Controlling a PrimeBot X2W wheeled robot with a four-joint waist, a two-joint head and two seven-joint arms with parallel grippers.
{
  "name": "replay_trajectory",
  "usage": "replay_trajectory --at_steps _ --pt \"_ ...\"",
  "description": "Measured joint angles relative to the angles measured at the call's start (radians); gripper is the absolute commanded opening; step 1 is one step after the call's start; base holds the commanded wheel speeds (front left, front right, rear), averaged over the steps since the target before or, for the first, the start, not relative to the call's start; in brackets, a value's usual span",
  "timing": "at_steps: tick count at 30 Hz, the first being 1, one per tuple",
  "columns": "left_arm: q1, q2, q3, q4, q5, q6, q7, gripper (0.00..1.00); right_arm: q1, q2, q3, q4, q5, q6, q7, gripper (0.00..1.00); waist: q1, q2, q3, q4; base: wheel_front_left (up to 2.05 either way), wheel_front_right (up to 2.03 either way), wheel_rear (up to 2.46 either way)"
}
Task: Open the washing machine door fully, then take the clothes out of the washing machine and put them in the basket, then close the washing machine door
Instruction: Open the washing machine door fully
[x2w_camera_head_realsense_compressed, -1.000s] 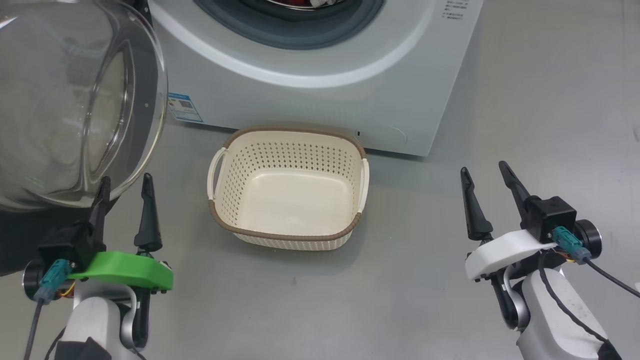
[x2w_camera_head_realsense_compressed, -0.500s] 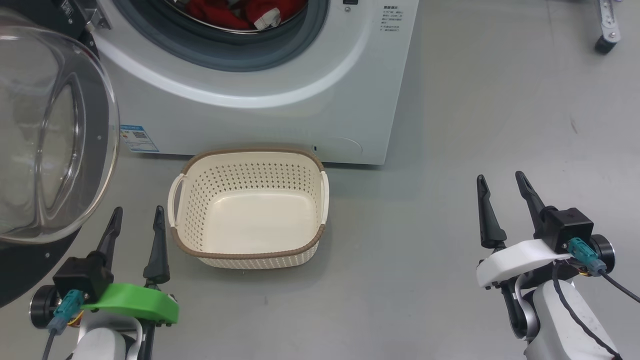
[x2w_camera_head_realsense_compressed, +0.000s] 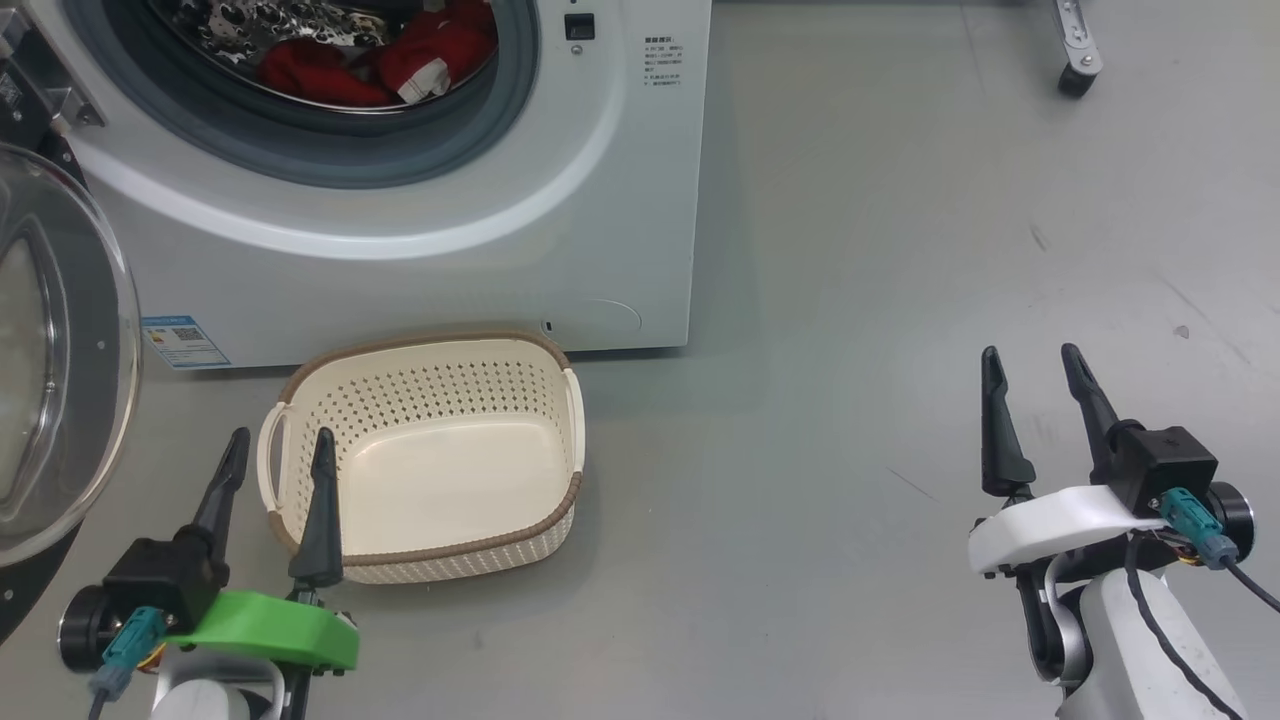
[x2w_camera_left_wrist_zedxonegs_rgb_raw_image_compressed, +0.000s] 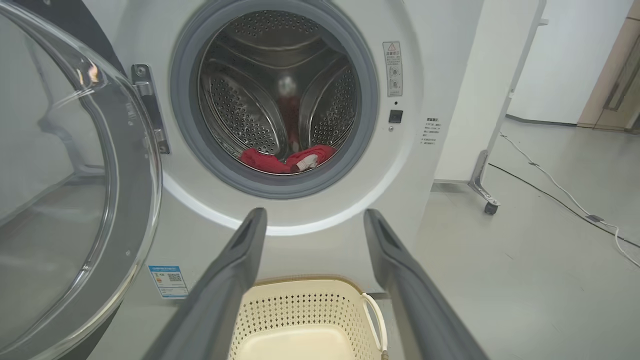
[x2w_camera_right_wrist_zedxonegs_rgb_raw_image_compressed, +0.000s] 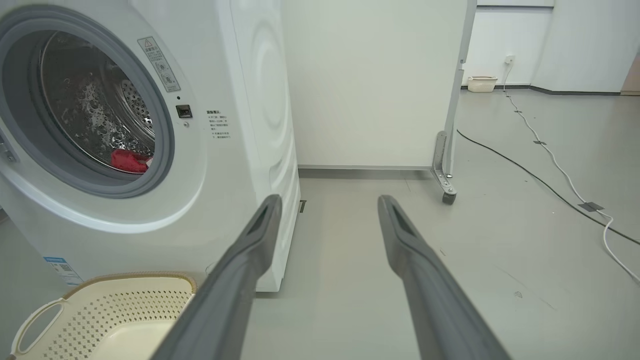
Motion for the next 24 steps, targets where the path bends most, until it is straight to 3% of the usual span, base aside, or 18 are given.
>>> replay_trajectory --at_steps 24 --pt "0.024 0.000 0.001 -0.049 0.014 -0.002 0.000 1.00 0.035 0.004 -0.007 -0.045 -0.020 0.010 0.000 1.00 0.0000 0.0000 0.001 -0.002 0.00 0.00 0.00"
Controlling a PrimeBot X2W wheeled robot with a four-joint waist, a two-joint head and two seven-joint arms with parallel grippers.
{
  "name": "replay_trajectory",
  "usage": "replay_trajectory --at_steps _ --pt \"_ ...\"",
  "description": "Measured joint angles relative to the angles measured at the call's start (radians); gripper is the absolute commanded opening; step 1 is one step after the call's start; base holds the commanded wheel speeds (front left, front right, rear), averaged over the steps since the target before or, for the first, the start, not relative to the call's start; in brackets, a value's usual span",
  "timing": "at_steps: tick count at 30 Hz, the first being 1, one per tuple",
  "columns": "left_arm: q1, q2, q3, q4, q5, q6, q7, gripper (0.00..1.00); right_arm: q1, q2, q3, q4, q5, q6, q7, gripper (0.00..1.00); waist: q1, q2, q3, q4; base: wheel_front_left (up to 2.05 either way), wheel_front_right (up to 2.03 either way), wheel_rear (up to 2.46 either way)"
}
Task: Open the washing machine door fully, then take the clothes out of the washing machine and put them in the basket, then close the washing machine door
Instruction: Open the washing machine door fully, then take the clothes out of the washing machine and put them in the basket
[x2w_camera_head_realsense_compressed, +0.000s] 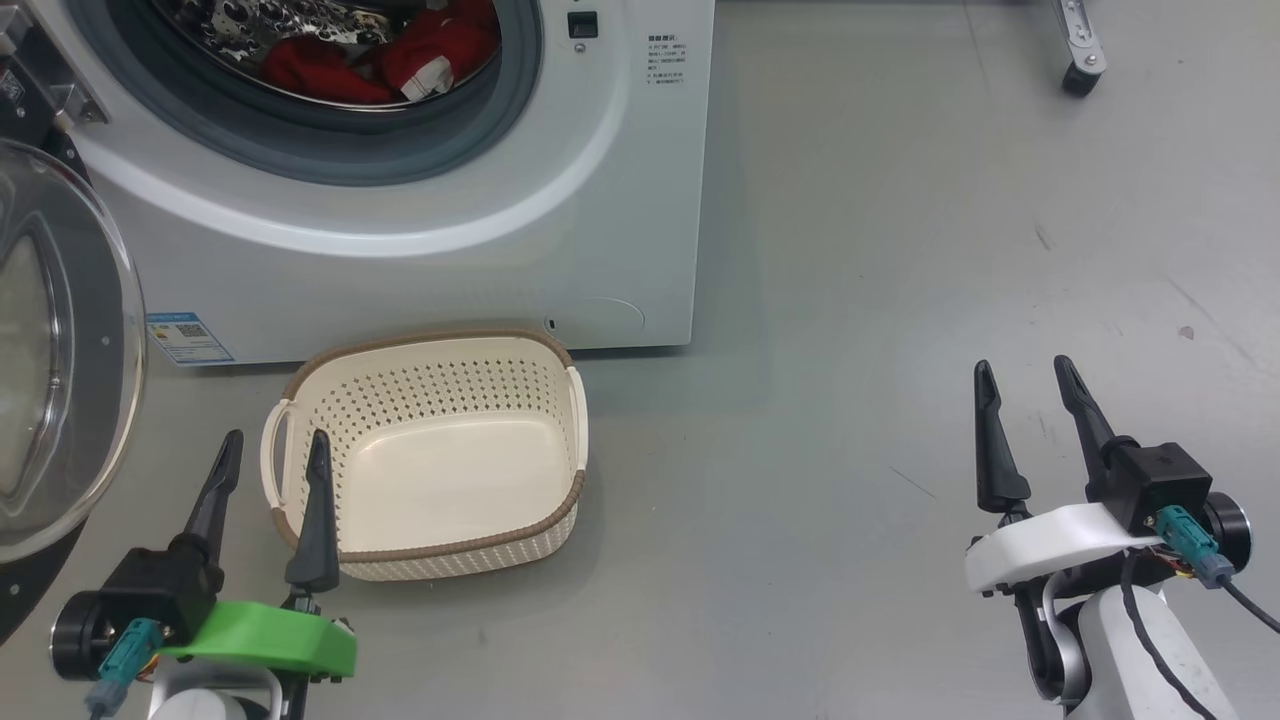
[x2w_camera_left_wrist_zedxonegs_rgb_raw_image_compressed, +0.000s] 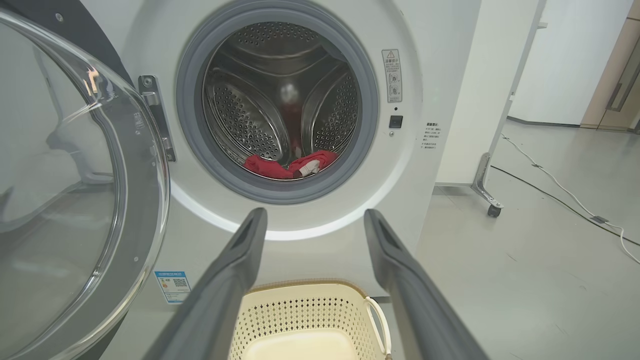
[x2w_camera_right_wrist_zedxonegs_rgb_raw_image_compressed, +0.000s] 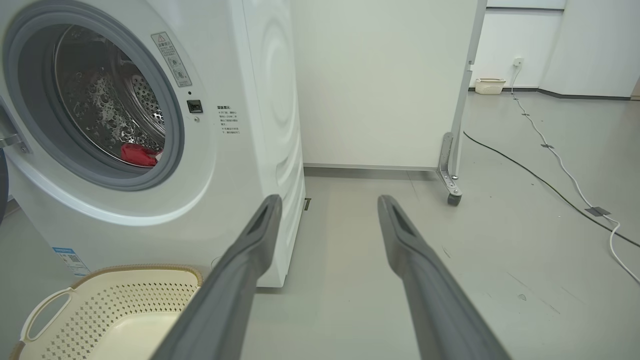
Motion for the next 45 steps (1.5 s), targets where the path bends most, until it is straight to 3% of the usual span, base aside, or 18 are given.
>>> replay_trajectory --at_steps 24,41,45 --pt "0.007 0.000 -0.008 -0.001 -0.017 0.014 0.000 1.00 0.002 0.003 -0.001 0.002 -0.007 0.019 0.000 1.00 0.0000 0.0000 0.004 0.020 0.13 -0.13 0.00" --pt "0.007 0.000 -0.003 0.000 -0.028 0.028 0.000 1.00 0.005 0.006 -0.002 0.009 -0.007 0.028 0.000 1.00 0.0000 0.0000 0.006 0.030 0.85 -0.85 0.00" --pt "0.006 0.000 0.011 -0.021 -0.021 0.049 0.000 1.00 0.005 0.007 -0.004 0.009 -0.007 0.028 0.000 1.00 0.0000 0.0000 0.008 0.032 1.22 -1.21 -0.01"
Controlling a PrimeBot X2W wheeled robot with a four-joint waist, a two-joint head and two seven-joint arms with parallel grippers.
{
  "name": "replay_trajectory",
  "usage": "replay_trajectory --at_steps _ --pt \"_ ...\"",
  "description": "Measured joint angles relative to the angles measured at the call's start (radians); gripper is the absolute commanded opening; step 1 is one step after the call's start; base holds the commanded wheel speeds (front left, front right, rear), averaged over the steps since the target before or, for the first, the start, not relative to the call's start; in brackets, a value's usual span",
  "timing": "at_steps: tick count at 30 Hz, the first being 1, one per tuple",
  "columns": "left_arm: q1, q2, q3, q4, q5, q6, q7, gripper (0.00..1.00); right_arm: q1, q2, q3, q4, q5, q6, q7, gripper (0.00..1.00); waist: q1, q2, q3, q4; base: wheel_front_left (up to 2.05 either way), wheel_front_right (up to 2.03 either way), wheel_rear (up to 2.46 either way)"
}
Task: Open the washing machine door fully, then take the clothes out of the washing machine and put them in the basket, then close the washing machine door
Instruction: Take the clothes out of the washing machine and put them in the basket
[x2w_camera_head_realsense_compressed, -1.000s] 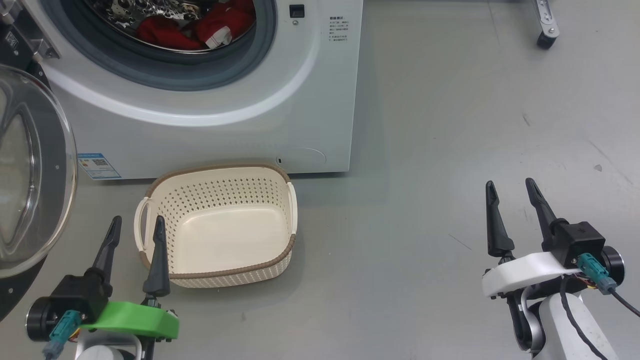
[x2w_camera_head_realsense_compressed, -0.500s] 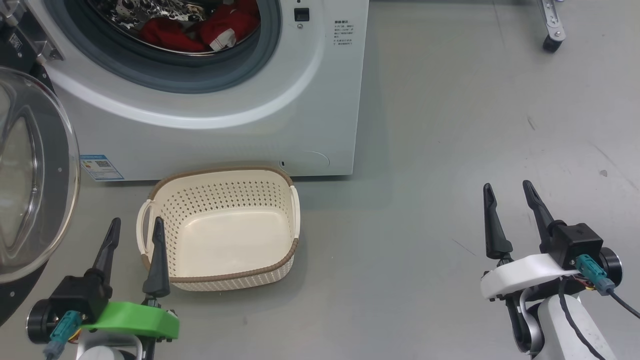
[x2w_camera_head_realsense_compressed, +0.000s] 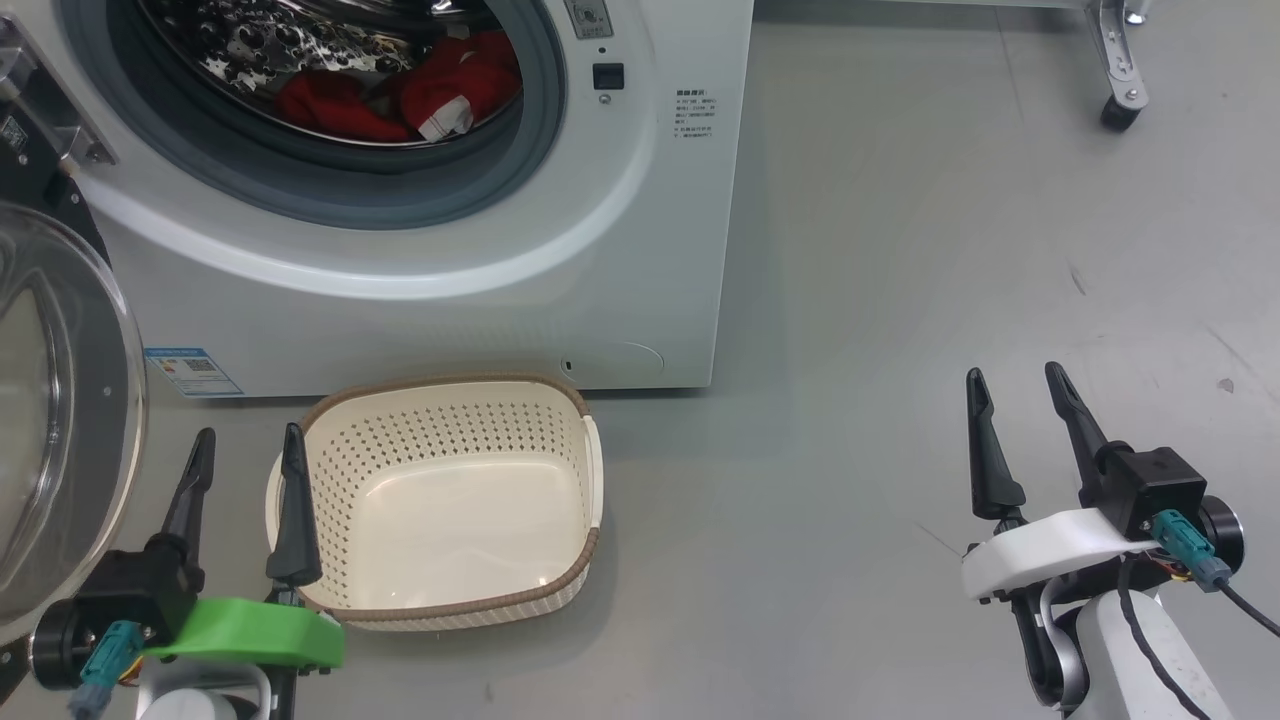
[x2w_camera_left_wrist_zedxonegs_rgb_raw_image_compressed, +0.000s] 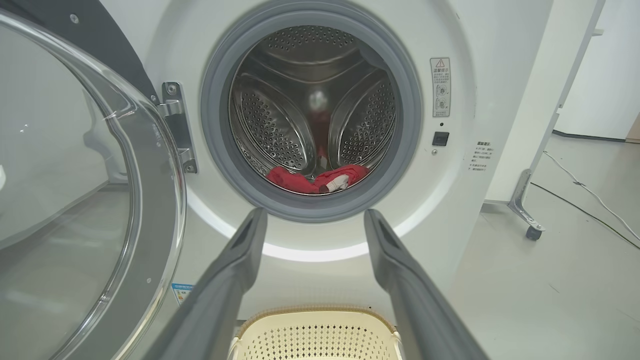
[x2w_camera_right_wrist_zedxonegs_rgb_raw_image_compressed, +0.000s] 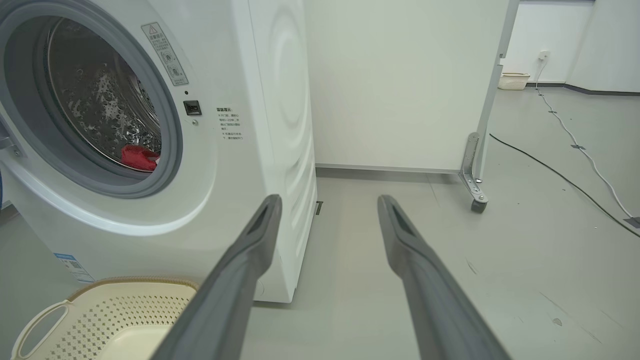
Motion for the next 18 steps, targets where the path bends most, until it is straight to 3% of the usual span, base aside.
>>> replay_trajectory --at_steps 18 --pt "0.000 0.000 -0.005 -0.004 -0.007 0.014 0.000 1.00 0.000 0.001 -0.001 0.000 -0.010 0.008 0.000 1.00 0.0000 0.0000 0.017 0.000 0.79 -0.79 0.00"
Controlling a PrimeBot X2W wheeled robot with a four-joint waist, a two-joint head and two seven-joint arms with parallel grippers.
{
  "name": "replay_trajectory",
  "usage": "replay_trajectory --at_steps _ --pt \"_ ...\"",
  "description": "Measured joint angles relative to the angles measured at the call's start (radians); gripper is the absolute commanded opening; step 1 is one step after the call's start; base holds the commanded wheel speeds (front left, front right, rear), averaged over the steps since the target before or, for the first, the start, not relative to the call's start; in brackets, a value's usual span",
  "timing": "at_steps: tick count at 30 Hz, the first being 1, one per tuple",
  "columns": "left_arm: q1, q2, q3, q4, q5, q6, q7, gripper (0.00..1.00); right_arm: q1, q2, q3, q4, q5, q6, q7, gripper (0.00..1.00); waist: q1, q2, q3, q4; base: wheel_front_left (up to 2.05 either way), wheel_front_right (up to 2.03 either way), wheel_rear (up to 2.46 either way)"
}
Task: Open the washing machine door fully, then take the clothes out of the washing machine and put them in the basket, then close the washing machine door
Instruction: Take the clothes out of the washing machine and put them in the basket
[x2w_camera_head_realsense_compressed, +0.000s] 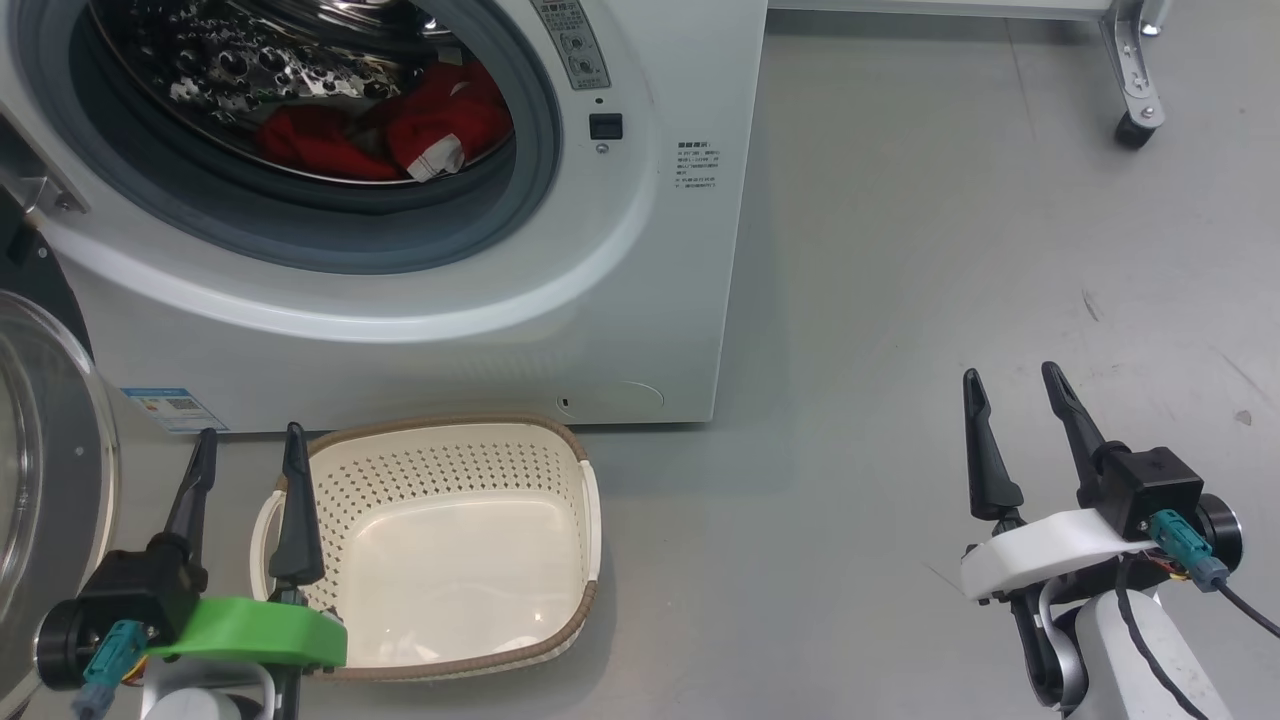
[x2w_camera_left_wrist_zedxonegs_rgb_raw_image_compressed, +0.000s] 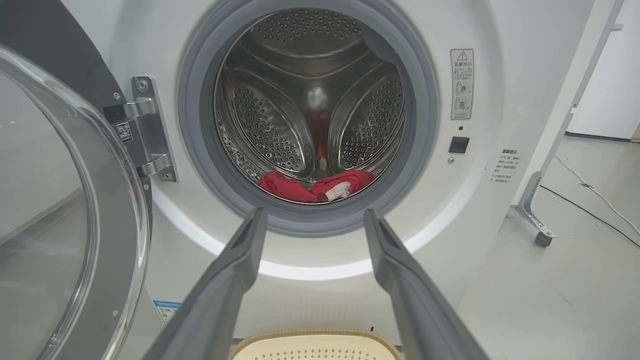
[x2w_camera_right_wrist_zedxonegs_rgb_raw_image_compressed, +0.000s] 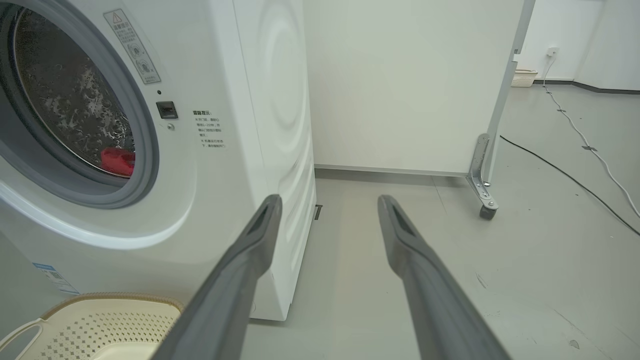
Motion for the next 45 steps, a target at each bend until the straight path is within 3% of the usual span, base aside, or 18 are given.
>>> replay_trajectory --at_steps 31,45 --pt "0.000 0.000 -0.051 0.007 -0.025 -0.011 0.000 1.00 0.000 0.002 -0.001 -0.001 -0.010 0.009 0.000 1.00 0.0000 0.0000 0.019 0.003 0.08 -0.08 0.00" --pt "-0.005 0.000 -0.111 0.069 -0.076 -0.019 0.000 1.00 -0.004 0.005 0.005 -0.007 -0.016 0.010 0.000 1.00 0.0000 0.0000 0.133 -0.013 0.00 0.00 0.00"
